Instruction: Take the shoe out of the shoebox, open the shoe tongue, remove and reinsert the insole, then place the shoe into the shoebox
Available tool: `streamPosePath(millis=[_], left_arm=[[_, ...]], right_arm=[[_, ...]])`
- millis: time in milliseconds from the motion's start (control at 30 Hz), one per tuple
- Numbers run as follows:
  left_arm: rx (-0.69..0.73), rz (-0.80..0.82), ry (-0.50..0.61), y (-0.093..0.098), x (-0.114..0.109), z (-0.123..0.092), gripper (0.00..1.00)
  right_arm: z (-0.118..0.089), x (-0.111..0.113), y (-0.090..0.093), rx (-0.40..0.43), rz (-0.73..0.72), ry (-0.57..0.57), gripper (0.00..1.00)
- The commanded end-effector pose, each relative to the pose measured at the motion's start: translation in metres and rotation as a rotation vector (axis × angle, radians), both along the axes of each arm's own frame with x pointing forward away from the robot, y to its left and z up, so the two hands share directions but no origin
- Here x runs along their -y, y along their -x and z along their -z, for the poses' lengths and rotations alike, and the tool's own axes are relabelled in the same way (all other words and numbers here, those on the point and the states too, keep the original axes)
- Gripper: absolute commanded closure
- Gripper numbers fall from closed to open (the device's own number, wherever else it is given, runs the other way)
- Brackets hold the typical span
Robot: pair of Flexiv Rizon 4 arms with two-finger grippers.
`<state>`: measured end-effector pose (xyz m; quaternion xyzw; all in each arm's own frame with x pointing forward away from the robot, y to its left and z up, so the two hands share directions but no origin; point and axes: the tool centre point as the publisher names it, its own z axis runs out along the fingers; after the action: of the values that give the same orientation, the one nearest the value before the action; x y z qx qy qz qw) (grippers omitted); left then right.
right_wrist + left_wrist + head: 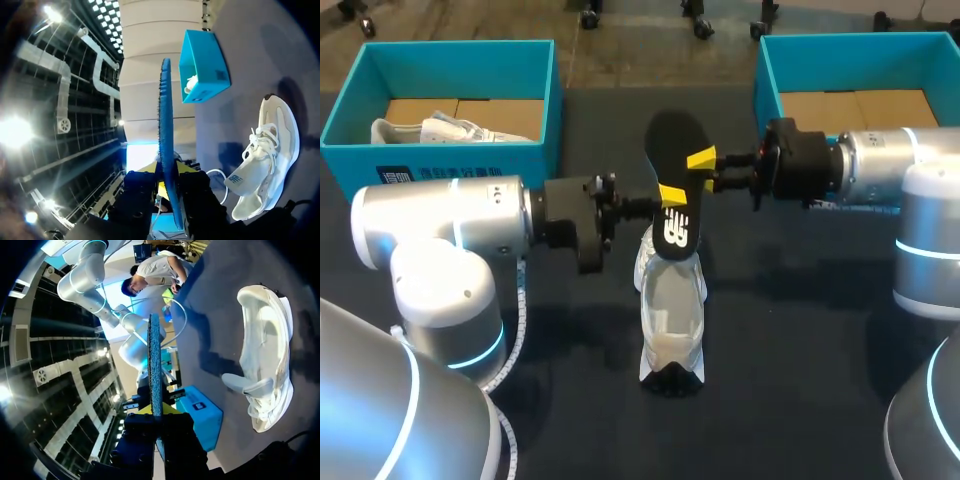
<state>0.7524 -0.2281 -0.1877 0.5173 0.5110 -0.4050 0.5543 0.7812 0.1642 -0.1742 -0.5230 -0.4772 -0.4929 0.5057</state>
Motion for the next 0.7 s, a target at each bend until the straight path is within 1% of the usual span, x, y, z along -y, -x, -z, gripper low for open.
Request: streamPosePath(millis=[33,200,267,300,367,567,600,633,667,700], left_arm=[[0.0,-0.004,-0.001,0.001,0.002,0.002,1.0],[-0.005,-0.007,0.0,0.001,0.003,0.002,1.0],[-0.007,-0.009,0.002,0.001,0.003,0.002,1.0],[-0.007,-0.009,0.003,0.001,0.003,0.002,1.0],[-0.007,-0.01,0.005,0.001,0.003,0.002,1.0],[-0.014,-0.006,0.008,0.002,0.005,-0.002,1.0],[-0.026,0.0,0.012,0.003,0.004,-0.004,0.84],[-0.028,0.001,0.011,0.004,0.003,-0.006,0.33],[-0.032,0.004,0.008,0.005,0.001,-0.01,0.0],[-0.036,0.008,0.003,0.006,-0.002,-0.013,0.0]], right_arm=[[0.001,-0.002,-0.002,0.0,-0.001,-0.002,0.81],[0.001,-0.002,-0.002,0.001,0.0,0.0,0.79],[0.001,-0.001,-0.001,0.0,0.0,-0.001,0.81],[0.002,-0.001,-0.001,0.0,-0.001,-0.001,0.84],[0.002,-0.001,-0.001,0.0,-0.003,0.0,1.0],[0.006,0.0,-0.001,-0.003,-0.008,0.001,1.0],[0.007,0.001,-0.001,-0.003,-0.008,0.0,1.0],[0.007,0.001,-0.001,-0.003,-0.007,-0.001,1.0],[0.007,0.002,-0.001,-0.002,-0.008,-0.001,1.0],[0.007,0.003,0.0,0.0,-0.008,-0.002,1.0]])
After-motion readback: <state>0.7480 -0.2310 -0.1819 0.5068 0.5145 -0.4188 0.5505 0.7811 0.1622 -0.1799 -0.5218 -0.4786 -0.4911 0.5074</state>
